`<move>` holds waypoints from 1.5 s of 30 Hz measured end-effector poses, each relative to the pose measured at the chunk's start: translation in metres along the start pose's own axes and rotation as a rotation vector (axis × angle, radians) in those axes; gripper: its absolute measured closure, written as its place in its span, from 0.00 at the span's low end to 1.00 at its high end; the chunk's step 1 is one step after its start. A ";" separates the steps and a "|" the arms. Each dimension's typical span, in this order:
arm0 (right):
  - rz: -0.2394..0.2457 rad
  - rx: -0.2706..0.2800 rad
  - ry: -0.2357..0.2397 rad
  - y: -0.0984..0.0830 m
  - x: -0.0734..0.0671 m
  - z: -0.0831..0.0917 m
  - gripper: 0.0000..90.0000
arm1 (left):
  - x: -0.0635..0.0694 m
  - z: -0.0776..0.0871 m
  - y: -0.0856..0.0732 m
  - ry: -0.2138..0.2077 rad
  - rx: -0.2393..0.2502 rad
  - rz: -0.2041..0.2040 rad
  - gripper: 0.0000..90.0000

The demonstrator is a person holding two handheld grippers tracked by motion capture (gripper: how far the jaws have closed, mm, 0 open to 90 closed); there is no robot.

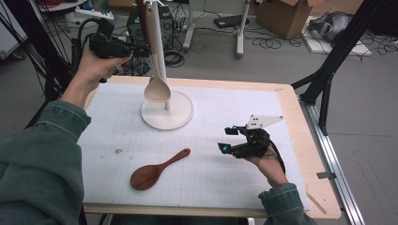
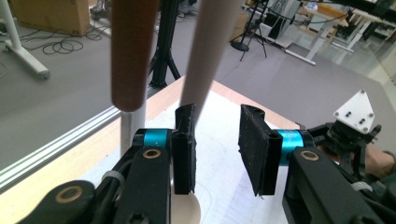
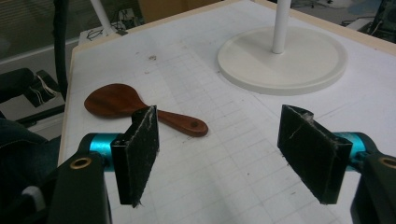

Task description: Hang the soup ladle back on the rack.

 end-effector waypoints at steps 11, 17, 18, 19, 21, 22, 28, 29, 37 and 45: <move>-0.004 0.008 -0.018 0.001 0.002 0.008 0.32 | 0.014 0.014 0.006 -0.002 0.010 -0.041 0.81; 0.000 0.025 -0.031 0.003 0.004 0.012 0.32 | 0.018 0.018 0.013 0.001 0.009 -0.066 0.85; -0.002 0.020 -0.031 0.003 0.003 0.012 0.32 | 0.019 0.019 0.014 0.003 0.010 -0.063 0.86; 0.004 0.021 -0.034 0.003 0.003 0.012 0.32 | 0.020 0.020 0.015 -0.003 0.015 -0.063 0.86; 0.001 0.016 -0.031 0.003 0.002 0.012 0.32 | 0.023 0.020 0.016 -0.007 0.015 -0.070 0.87; 0.001 0.016 -0.029 0.003 0.001 0.013 0.32 | 0.025 0.020 0.017 -0.008 0.017 -0.069 0.88; 0.000 0.015 -0.037 0.004 0.000 0.018 0.32 | 0.033 0.020 0.026 -0.009 0.015 -0.094 0.93; 0.001 0.015 -0.037 0.004 0.000 0.018 0.32 | 0.035 0.020 0.028 -0.010 0.018 -0.095 0.93; 0.014 0.013 -0.039 0.009 -0.001 0.021 0.32 | 0.049 0.022 0.047 -0.003 0.032 -0.114 0.96; 0.014 0.018 -0.038 0.007 -0.002 0.025 0.32 | 0.052 0.017 0.055 0.008 0.028 -0.114 0.96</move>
Point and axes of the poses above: each handheld gripper's, and its own axes: z roughly backward along the jaws, y roughly out of its top, x roughly to its right, the point moved 7 cm from there along -z, roughly forward along the jaws, and after that the axes turned 13 degrees about y, right-handed, at the moved point
